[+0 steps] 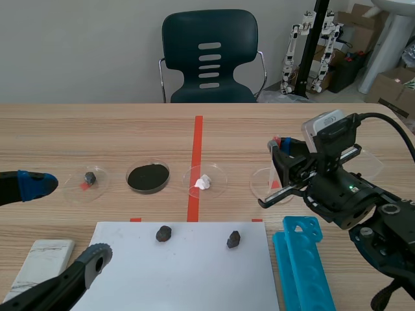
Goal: Draw acid from the petri dish
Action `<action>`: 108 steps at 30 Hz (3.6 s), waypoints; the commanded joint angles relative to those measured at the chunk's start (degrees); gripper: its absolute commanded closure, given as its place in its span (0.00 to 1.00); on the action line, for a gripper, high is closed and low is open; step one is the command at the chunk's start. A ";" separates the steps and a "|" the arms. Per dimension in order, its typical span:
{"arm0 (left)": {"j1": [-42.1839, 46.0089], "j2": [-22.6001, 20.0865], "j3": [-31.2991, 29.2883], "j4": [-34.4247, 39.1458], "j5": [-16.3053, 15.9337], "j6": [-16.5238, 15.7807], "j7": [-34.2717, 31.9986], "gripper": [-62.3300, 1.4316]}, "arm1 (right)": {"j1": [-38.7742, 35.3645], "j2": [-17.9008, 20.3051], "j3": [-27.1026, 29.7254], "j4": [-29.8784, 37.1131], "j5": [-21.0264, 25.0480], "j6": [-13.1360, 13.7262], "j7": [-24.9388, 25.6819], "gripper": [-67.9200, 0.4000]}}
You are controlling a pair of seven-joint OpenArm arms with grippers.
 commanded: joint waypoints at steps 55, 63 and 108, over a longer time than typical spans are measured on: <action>0.09 -0.04 0.11 0.57 -0.81 0.07 -0.76 0.01 | 1.16 0.33 0.42 0.33 0.42 -0.22 1.09 0.85; 0.09 -0.04 0.11 0.57 -0.81 0.07 -0.76 0.01 | 1.18 0.61 0.44 0.85 0.87 -0.22 1.05 0.85; 0.09 -0.04 0.11 0.57 -0.81 0.07 -0.76 0.01 | -53.48 3.50 13.20 56.54 12.48 -0.37 -5.60 0.85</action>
